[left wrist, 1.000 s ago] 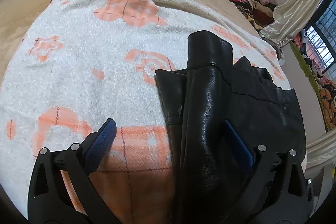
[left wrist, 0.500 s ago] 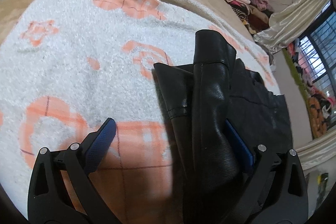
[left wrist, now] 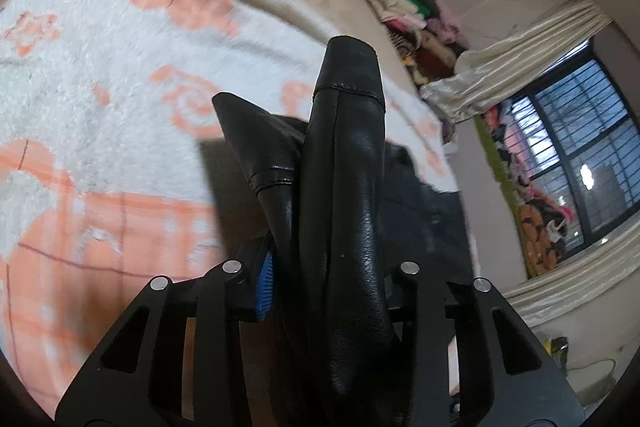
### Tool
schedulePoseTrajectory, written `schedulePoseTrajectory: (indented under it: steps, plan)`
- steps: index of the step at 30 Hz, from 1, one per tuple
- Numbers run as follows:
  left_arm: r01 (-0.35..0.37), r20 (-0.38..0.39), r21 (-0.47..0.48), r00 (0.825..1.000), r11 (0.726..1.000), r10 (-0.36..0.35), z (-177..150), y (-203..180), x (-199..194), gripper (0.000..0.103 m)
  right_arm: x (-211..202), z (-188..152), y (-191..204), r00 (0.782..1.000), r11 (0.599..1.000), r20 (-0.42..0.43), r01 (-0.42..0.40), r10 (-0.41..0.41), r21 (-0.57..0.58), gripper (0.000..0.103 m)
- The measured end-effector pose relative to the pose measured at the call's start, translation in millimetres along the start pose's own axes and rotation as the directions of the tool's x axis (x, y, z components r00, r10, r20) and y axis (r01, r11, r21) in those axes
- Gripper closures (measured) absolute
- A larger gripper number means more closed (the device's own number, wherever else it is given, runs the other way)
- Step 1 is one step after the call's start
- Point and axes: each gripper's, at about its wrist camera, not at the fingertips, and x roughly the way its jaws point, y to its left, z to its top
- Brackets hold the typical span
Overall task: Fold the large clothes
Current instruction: 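Lift the jacket side with the right tool while the left tool grasps the other side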
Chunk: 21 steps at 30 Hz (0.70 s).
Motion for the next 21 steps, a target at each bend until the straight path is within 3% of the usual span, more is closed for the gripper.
schedulePoseTrajectory:
  steps: [10, 16, 21]
  plan:
    - [-0.034, 0.075, 0.152, 0.997, 0.988, 0.023, -6, -115, -8, 0.074, -58, -3, -57, 0.994, 0.993, 0.099, 0.034, -0.045, 0.114, 0.083]
    - [-0.087, 0.073, 0.266, 0.995, 0.96, 0.07, -14, -192, 24, 0.067, -90, -26, -112, 0.986, 0.966, 0.14, 0.056, -0.094, 0.252, 0.085]
    - [-0.092, 0.032, 0.284, 0.996, 0.954, 0.086, -27, -232, 61, 0.058, -111, -53, -144, 0.98, 0.943, 0.143, 0.088, -0.14, 0.32, 0.086]
